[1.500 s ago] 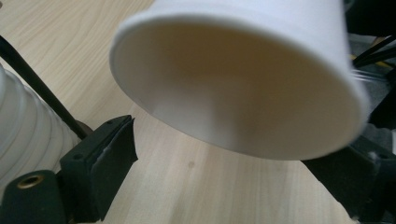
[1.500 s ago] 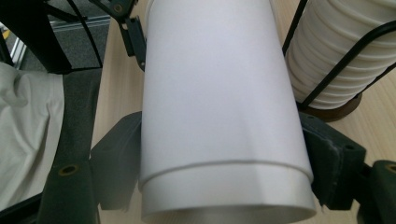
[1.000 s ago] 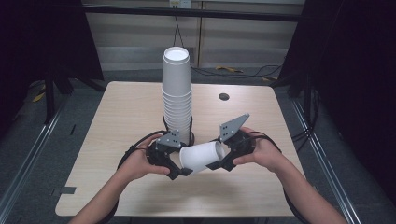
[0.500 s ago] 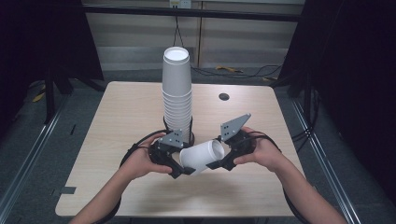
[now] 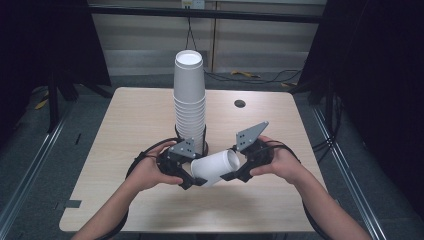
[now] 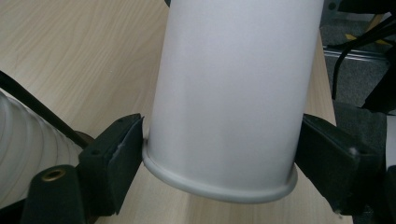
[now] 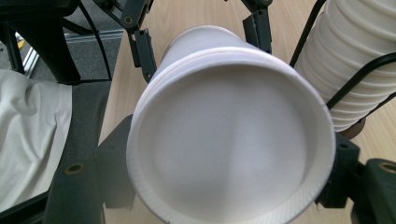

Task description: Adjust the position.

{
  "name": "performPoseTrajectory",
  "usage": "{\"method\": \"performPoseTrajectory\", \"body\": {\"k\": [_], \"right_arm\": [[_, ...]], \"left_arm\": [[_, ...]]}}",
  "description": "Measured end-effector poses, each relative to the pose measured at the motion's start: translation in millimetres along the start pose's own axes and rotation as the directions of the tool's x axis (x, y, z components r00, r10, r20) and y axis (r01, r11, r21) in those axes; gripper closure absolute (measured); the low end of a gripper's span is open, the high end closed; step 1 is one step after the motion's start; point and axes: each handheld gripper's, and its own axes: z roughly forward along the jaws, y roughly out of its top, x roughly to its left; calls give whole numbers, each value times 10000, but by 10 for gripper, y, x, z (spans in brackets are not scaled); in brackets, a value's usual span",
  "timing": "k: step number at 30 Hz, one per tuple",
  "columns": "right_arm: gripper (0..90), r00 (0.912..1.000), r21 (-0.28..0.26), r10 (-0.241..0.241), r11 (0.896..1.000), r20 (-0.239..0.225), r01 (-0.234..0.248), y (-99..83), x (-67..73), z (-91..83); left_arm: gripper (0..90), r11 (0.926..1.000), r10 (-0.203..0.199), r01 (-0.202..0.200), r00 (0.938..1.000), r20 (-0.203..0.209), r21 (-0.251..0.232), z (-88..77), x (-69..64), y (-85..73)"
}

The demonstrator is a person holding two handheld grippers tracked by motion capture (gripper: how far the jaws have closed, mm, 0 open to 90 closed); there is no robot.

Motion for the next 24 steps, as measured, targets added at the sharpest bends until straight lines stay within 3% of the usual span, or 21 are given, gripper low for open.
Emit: {"method": "performPoseTrajectory", "body": {"k": [13,17,19,24], "right_arm": [[248,9999,9,-60,10000,146,60,-9,-9,18],[242,9998,-101,169,9998,106,-168,-16,-20,28],[239,9997,-104,251,9996,80,-250,-21,-29,32],[204,9983,215,560,9982,168,-564,-19,-34,27]], "left_arm": [[210,9993,226,-221,9996,-157,313,-23,5,31],[213,9991,101,-94,9998,-191,407,-26,-1,40],[213,9987,238,-227,9995,-223,461,-30,1,47],[213,9961,291,-265,9991,-300,840,-30,-5,56]]}}
